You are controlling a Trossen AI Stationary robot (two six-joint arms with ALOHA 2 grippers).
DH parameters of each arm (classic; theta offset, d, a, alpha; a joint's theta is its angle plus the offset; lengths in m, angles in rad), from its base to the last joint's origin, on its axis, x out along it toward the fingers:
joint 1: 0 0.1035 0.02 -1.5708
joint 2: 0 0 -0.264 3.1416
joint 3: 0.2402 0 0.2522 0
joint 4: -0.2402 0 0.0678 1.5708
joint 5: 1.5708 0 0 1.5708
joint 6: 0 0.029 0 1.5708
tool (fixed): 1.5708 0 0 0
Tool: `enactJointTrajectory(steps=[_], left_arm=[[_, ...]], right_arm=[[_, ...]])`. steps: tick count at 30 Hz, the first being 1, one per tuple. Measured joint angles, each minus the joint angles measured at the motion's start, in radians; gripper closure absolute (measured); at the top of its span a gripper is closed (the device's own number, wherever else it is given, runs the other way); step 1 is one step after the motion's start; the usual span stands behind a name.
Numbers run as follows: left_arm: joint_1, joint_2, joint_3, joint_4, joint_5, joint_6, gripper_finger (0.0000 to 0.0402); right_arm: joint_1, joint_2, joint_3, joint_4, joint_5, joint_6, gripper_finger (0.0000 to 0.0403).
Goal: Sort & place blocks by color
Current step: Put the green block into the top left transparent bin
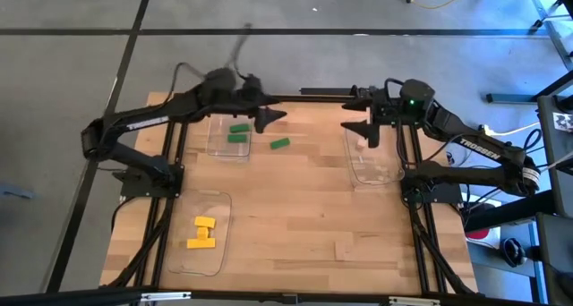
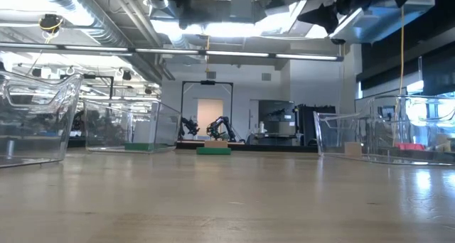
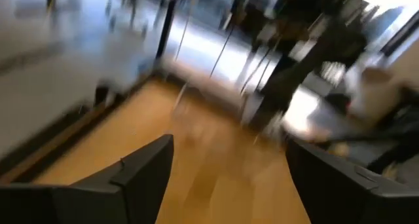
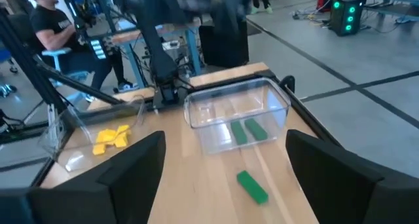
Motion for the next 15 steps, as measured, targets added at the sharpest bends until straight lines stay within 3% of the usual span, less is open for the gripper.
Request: enactJointTrajectory(steps=[8, 15], left_arm=[[0.007, 0.368, 0.382, -0.637, -0.063, 0.171, 0.0123], [0.01, 0.627, 0.459, -0.788, -0.116, 0.244, 0.0123]], right_arm=[[0.0, 0.0, 0.0, 0.037, 0.0, 0.006, 0.0084], [0.0, 0.0, 0.0, 0.033, -0.001, 0.05, 0.0084]])
